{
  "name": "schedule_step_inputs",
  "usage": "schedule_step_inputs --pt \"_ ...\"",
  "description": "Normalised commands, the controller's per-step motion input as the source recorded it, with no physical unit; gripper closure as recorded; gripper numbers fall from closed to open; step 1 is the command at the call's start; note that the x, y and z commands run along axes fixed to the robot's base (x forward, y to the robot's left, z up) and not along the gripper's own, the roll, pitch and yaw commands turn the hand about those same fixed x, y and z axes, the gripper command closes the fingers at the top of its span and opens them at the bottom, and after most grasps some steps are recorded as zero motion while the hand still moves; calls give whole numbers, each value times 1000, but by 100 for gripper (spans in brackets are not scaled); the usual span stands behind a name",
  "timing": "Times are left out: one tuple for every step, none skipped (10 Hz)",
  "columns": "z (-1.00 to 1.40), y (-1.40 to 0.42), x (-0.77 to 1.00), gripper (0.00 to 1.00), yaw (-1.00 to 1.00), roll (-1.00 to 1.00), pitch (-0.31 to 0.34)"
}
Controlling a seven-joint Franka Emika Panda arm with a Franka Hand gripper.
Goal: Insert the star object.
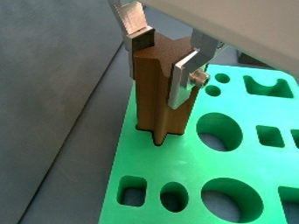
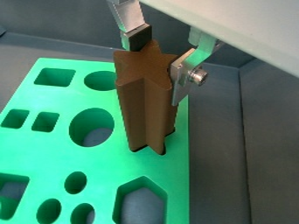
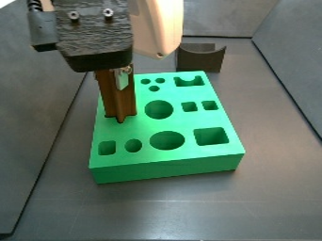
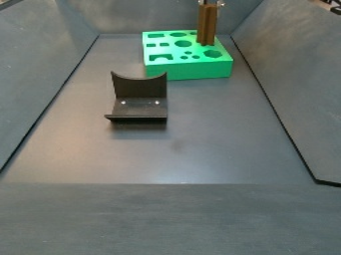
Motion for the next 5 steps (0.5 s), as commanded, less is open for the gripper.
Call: schedule_step_inputs --pt "-383 0 40 100 169 -36 0" --pt "-394 0 0 100 157 -40 0" --pt "-411 0 0 100 0 -113 0" --pt "-597 0 11 100 -134 -63 0" --pt "-726 0 0 100 -109 0 -24"
